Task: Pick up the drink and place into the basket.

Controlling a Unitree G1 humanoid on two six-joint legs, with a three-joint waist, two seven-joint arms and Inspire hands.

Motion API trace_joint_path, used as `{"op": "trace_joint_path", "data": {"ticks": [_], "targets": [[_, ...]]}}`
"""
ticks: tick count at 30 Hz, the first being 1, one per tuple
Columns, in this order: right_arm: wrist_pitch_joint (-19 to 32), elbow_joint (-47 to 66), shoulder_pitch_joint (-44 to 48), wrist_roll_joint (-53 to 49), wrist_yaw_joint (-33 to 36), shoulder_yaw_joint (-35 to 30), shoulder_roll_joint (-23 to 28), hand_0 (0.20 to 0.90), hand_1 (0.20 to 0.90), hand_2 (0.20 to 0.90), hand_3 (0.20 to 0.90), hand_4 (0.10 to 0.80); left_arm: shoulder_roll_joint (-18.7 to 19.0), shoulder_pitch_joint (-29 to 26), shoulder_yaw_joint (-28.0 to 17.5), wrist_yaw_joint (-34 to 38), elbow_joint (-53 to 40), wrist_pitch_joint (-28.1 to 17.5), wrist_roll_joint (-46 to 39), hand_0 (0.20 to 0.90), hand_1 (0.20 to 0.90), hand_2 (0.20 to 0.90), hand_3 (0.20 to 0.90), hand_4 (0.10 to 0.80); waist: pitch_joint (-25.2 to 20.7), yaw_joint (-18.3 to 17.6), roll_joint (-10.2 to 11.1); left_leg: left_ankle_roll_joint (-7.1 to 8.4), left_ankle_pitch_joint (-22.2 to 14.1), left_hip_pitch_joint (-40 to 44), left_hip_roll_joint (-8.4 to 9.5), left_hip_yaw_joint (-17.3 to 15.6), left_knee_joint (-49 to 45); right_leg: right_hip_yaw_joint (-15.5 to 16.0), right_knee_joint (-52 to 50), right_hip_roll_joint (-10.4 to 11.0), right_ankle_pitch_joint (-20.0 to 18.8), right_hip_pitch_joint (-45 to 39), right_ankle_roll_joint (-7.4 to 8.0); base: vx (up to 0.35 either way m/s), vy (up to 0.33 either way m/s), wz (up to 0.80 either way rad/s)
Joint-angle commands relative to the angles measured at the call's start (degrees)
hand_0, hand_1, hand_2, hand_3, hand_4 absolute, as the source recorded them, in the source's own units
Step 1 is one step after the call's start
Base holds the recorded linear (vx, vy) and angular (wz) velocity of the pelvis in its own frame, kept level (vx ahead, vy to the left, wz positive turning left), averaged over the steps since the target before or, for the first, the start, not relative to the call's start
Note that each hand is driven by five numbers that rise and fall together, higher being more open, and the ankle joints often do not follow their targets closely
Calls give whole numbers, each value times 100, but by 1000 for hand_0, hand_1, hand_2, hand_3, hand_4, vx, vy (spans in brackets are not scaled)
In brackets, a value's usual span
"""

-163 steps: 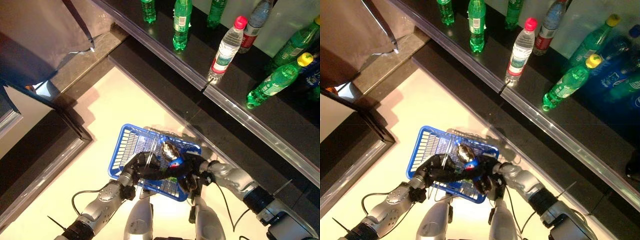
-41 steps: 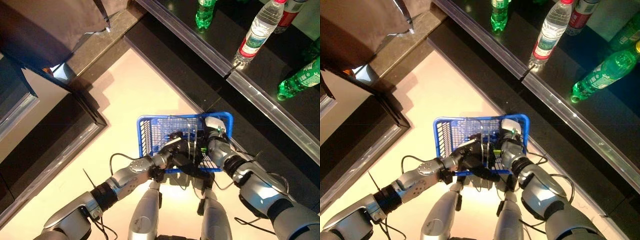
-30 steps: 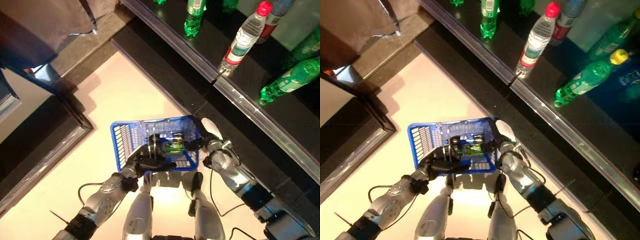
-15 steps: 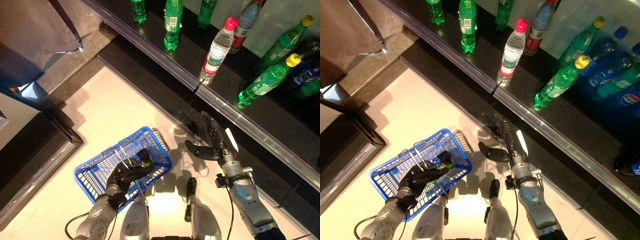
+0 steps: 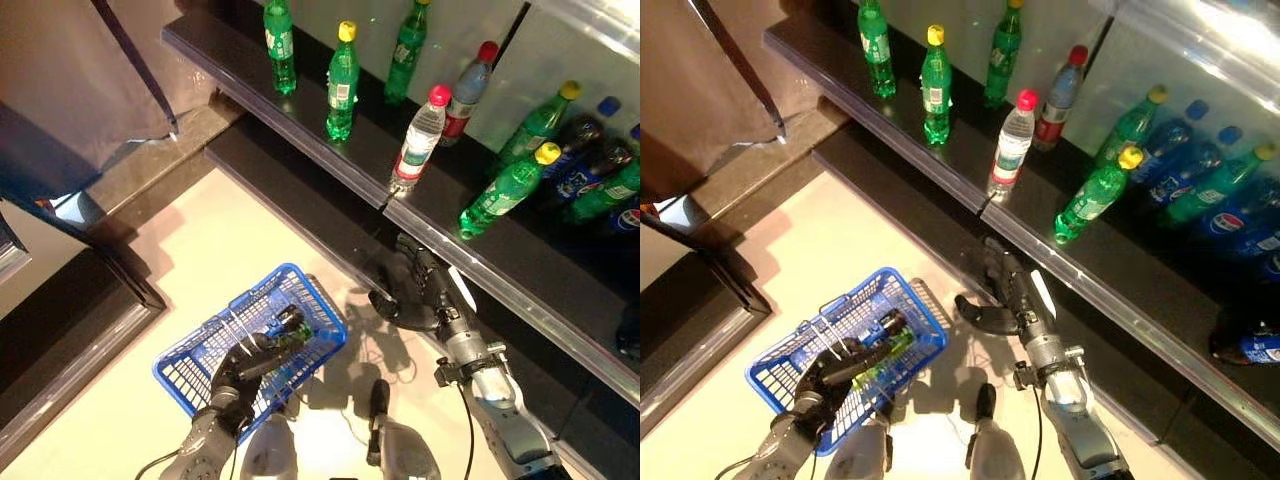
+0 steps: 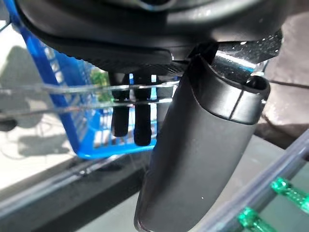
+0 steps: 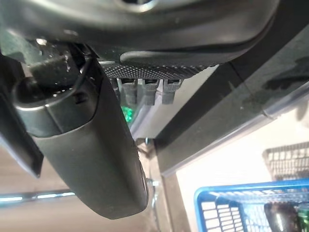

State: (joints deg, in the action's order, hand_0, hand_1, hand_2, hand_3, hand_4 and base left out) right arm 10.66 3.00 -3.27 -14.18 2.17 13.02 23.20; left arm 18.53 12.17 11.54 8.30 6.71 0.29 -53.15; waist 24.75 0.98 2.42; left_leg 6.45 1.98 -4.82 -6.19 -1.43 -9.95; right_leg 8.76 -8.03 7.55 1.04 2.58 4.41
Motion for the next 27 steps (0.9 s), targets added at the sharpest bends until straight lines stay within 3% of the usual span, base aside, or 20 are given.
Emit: {"op": "trace_joint_path", "data": {"ticks": [1, 2, 3, 7, 8, 9, 13, 14, 17, 18, 21, 23, 27], "targets": [[722, 487, -194, -229, -52, 96, 326, 900, 900, 900, 900, 800, -3, 196, -298, -458, -1209, -1462, -239, 300, 300, 300, 200, 100, -921, 107, 4, -440, 401, -607, 9, -131, -1217, 0, -29, -352, 122, -526, -512, 264, 136, 32], [707, 514, -208, -268, -53, 97, 336, 900, 900, 900, 900, 800, -17, 244, -300, -474, -1204, -1469, -252, 300, 300, 300, 200, 100, -897, 175, -59, -374, 607, -613, 4, -68, -786, -50, -45, -402, 189, -607, -464, 388, 251, -5], [690, 577, -224, -310, -21, 106, 414, 900, 900, 900, 900, 800, -12, 310, -279, -488, -1229, -1519, -252, 300, 300, 300, 200, 100, -890, 292, -165, -263, 957, -690, -121, 5, 41, -139, 6, -464, 286, -767, -394, 358, 240, -26], [835, 530, -239, -393, 15, 74, 551, 900, 900, 900, 900, 800, 8, 334, -240, -462, -1275, -1601, -304, 300, 300, 300, 200, 100, -840, 464, -261, -98, 1509, -967, -277, 308, 620, -317, 74, -427, 510, -1141, -338, 324, 242, -37], [853, 504, -223, -387, 34, 79, 559, 900, 900, 900, 900, 800, 5, 331, -257, -475, -1252, -1609, -319, 300, 300, 300, 200, 100, -851, 482, -246, -132, 1346, -1011, -232, 389, 544, -357, 45, -354, 557, -1168, -299, 371, 360, -48], [883, 503, -257, -455, 28, 83, 549, 900, 900, 900, 900, 800, 18, 312, -320, -472, -1192, -1612, -354, 300, 300, 300, 200, 100, -928, 467, -177, -254, 809, -920, -101, 327, 464, -388, -19, -128, 598, -1179, -137, 320, 320, -39], [859, 606, -435, -528, 55, -18, 544, 900, 900, 900, 900, 800, 155, 179, -412, -469, -1117, -1490, -361, 300, 300, 300, 200, 100, -1083, 433, -75, -370, 398, -1010, 142, 247, 12, -369, -95, 148, 606, -1231, 51, 330, 266, -21], [867, 579, -445, -616, 214, -18, 444, 900, 900, 900, 900, 800, 211, 62, -490, -476, -1094, -1312, -283, 300, 300, 300, 200, 100, -1203, 473, 9, -526, 226, -925, 323, 197, -27, -219, -268, 341, 446, -1176, 219, 336, 210, 11], [888, 614, -391, -499, 454, 70, 244, 900, 900, 900, 900, 800, 239, 30, -569, -597, -1141, -1148, -109, 300, 300, 300, 200, 100, -1295, 534, 34, -708, 87, -757, 503, 173, 59, -128, -803, 553, -45, -925, 265, 310, 203, 14], [875, 556, -302, -448, 505, 121, 165, 900, 900, 900, 900, 800, 229, -4, -591, -615, -1123, -1118, -53, 300, 300, 300, 200, 100, -1304, 529, 4, -756, 42, -681, 521, 142, 109, -149, -975, 522, -81, -777, 238, 305, 201, 3], [747, 536, -226, -418, 715, 129, 108, 900, 900, 900, 900, 800, 299, -110, -573, -648, -1050, -1041, -89, 300, 300, 300, 200, 100, -1281, 395, -21, -820, -39, -640, 651, 197, 67, -450, -834, 12, 266, -578, 78, 239, 64, -4], [738, 524, -230, -431, 810, 95, 87, 900, 900, 900, 900, 800, 310, -164, -556, -639, -1034, -1000, -93, 300, 300, 300, 200, 100, -1251, 346, 36, -825, -133, -662, 765, 159, -95, -368, -459, 55, 177, -484, 62, 188, -49, 9], [906, 379, -81, -387, 874, 102, 55, 900, 900, 900, 900, 800, 294, -274, -491, -627, -989, -1128, -60, 300, 300, 300, 200, 100, -1065, 166, 27, -792, -300, -496, 732, 48, -155, -563, 112, 198, -319, -39, 166, 115, -137, 10]]}}
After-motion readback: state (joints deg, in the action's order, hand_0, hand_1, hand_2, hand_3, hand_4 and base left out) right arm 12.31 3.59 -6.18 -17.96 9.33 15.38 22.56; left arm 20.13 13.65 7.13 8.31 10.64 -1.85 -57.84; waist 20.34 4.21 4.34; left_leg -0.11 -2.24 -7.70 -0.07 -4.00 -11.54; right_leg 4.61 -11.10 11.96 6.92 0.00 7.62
